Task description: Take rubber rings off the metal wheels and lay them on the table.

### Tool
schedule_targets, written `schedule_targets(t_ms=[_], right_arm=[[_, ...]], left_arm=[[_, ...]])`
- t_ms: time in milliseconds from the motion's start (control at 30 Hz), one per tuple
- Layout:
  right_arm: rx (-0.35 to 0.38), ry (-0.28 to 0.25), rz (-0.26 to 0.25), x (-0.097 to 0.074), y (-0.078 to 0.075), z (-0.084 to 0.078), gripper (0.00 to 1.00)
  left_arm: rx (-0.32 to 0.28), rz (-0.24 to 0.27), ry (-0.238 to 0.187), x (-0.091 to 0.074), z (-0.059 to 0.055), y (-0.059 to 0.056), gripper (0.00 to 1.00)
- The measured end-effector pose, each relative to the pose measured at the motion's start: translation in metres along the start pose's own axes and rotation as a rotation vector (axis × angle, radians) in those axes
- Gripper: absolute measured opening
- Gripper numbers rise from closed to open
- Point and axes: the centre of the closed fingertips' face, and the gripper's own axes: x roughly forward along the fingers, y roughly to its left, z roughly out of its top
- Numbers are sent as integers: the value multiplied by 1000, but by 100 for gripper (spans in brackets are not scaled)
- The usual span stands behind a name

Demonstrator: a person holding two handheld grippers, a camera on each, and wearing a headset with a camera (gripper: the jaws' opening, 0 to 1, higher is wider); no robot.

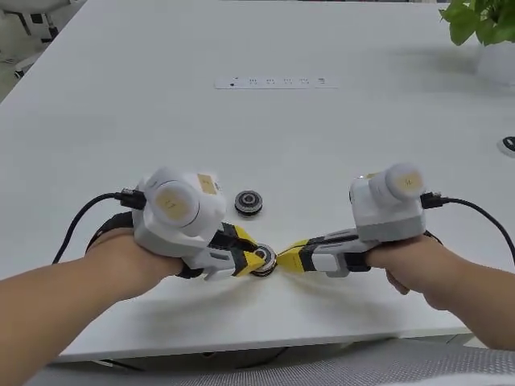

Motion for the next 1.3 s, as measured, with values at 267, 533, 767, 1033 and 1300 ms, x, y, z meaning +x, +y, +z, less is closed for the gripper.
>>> schedule_targets(t_ms=[267,533,767,1033,1300], right_arm=[[-4,15,-18,-1,2,2,0],[121,-42,-3,-4,-3,8,0],[153,-65,4,-3,-2,10,0],[163,-78,11,-2,0,13,0],[137,-73,14,-2,2,13,0]], left_arm=[[1,2,-1,0,0,0,12],[-1,3,-4,0,0,0,12],[-2,6,-3,0,0,1,12],[-5,9,-3,0,0,2,12],[-4,14,-2,0,0,2,12]])
